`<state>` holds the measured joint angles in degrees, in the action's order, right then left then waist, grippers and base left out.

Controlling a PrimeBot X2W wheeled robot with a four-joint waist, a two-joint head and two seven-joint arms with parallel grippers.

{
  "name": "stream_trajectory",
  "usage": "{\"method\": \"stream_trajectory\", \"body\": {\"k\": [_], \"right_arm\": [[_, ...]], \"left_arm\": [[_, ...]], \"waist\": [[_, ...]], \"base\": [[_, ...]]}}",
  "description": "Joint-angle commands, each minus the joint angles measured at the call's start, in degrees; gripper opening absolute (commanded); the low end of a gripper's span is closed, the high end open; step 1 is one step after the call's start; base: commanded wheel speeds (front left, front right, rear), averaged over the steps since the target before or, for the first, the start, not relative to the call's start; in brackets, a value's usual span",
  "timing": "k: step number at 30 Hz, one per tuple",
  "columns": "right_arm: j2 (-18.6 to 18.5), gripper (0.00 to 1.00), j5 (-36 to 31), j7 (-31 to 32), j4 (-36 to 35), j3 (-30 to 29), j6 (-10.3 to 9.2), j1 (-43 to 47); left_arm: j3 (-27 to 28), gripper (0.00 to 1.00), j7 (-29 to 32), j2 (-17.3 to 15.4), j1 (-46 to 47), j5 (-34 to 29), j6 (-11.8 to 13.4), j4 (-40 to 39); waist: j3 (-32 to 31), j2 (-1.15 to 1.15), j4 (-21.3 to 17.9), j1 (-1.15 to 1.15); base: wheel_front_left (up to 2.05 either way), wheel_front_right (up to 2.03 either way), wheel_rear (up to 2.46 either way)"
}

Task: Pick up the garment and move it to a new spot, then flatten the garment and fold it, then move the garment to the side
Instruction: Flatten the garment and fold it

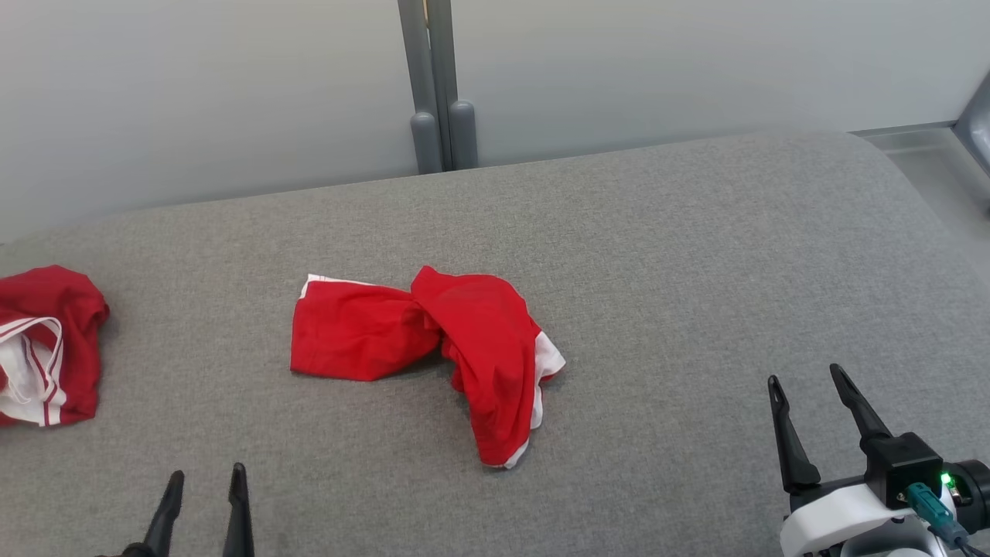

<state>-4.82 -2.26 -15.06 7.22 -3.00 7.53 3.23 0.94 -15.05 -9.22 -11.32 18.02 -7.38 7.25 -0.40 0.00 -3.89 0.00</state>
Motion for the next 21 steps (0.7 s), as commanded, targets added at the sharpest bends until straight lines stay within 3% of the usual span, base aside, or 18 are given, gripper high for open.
{"method": "stream_trajectory", "body": {"k": [1, 6, 11, 21], "right_arm": [[-0.24, 1.00, -0.27, -0.18, 0.16, -0.09, -0.08, -0.35], [-0.54, 1.00, -0.26, -0.18, 0.31, 0.42, -0.08, -0.99], [-0.27, 1.00, 0.07, -0.18, -0.13, 0.88, -0.08, -2.64], [0.51, 1.00, 0.58, -0.18, -0.39, 1.32, -0.08, -4.51]], "left_arm": [[-0.71, 1.00, -0.18, 1.02, -0.70, 0.15, -0.17, 0.20], [-8.16, 1.00, 5.15, 2.90, 1.38, 1.76, -0.18, -2.28], [-15.98, 1.00, 13.72, 5.47, 2.55, 8.89, -0.17, -2.58], [-22.35, 1.00, 16.78, 6.28, 10.08, 15.22, 3.04, 5.46]], "waist": [[-0.03, 0.00, -0.10, 0.00], [0.20, 0.00, -0.53, 0.00], [1.21, 0.00, -2.65, 0.00], [4.68, 0.00, -7.20, 0.00]], "base": [[0.00, 0.00, 0.00], [0.00, 0.00, 0.00], [0.00, 0.00, 0.00], [0.00, 0.00, 0.00]]}}
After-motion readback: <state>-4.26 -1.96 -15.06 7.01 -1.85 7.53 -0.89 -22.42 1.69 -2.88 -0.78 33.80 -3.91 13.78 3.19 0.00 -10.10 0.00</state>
